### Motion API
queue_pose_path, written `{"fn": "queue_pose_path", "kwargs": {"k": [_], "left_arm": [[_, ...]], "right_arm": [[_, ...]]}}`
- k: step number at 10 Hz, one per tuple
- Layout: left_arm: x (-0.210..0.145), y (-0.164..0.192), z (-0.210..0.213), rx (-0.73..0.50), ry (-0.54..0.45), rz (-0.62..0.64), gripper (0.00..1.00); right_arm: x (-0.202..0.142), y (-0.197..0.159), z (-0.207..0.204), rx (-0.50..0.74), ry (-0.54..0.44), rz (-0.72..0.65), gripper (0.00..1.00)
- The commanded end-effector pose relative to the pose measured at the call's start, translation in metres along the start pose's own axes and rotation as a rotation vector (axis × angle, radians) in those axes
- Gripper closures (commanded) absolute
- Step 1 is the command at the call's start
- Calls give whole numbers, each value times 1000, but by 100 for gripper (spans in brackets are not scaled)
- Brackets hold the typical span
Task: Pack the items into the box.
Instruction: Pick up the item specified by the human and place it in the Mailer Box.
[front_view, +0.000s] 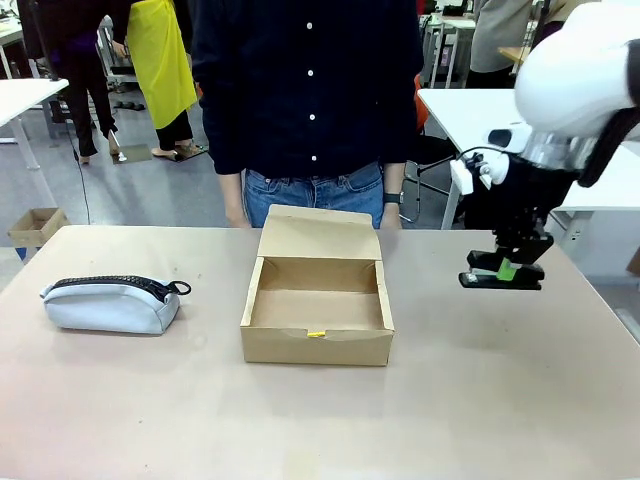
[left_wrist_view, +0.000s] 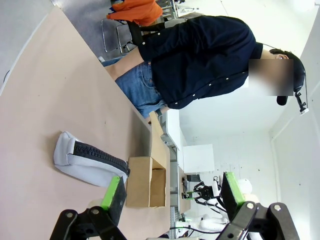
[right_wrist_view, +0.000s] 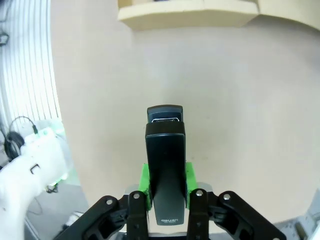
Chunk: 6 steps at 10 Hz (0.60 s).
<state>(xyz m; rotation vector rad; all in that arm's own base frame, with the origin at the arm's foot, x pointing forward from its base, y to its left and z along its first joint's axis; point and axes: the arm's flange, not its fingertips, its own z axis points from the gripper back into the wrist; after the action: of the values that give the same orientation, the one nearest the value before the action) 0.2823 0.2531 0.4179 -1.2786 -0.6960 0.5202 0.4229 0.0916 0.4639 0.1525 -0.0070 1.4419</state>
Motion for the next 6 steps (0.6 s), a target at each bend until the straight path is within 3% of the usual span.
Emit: {"fn": "queue_pose_path", "kwargs": {"k": [1, 4, 5, 6], "left_arm": [[1, -1, 0, -23, -12, -16, 0], [1, -1, 0, -23, -12, -16, 0], [1, -1, 0, -23, -12, -16, 0], [1, -1, 0, -23, -12, -16, 0]], "right_arm": [[5, -10, -14, 6, 11, 69, 100], [5, -10, -14, 6, 11, 69, 100], [5, -4, -13, 18, 7, 28, 68], [19, 2, -8, -40, 38, 1, 68]]}}
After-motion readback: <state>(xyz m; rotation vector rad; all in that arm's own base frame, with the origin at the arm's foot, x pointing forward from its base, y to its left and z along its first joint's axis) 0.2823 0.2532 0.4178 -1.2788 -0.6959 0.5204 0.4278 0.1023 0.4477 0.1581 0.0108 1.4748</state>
